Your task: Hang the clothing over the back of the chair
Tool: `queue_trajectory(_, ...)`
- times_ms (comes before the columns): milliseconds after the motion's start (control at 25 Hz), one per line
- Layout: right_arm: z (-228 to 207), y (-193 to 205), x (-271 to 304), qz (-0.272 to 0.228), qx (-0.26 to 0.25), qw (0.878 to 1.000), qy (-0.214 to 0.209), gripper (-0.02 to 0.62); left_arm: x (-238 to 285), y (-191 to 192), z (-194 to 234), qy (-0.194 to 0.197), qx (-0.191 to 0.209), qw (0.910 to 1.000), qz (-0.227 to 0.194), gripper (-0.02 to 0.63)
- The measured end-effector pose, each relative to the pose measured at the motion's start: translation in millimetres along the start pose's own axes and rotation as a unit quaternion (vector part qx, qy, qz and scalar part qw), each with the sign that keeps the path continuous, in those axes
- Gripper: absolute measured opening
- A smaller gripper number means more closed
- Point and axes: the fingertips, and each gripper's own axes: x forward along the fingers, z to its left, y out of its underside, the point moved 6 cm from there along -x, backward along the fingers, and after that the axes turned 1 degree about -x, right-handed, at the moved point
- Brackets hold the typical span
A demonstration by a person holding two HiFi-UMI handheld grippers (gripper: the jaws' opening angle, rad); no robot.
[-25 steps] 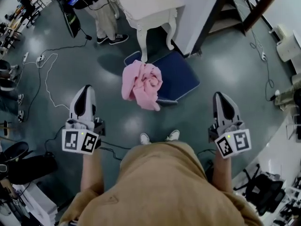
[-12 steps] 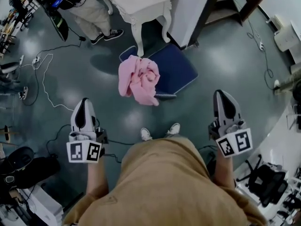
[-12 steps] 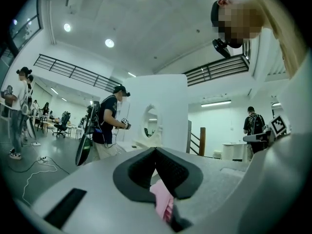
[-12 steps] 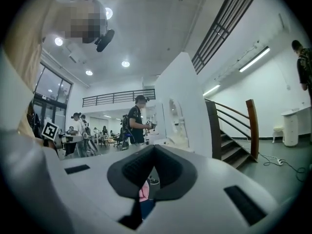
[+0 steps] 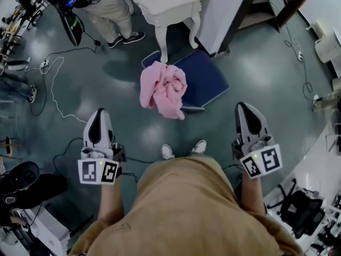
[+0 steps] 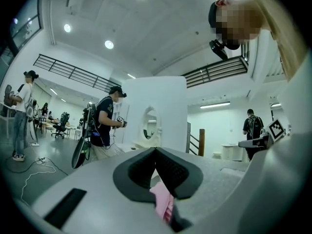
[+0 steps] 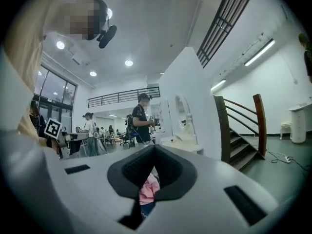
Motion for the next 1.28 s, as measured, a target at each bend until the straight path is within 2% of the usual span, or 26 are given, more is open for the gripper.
queue_trajectory(680, 40, 19, -10, 0.013, 0.012, 0.999, 0.039, 0.001, 7, 11, 19, 0.049, -0.011, 0.9987, 0.012, 0.005)
queue_trajectory(880, 55, 25, -8, 0.039, -0.017, 0.999, 0.033, -0.002, 5, 12, 24, 0.059, -0.01, 0.9981, 0.015, 0.005)
queue_trajectory(1280, 71, 25, -3, 0.03, -0.02, 0.999, 0.037, 0.0, 3, 14, 28, 0.077, -0.014, 0.9969, 0.009, 0.005)
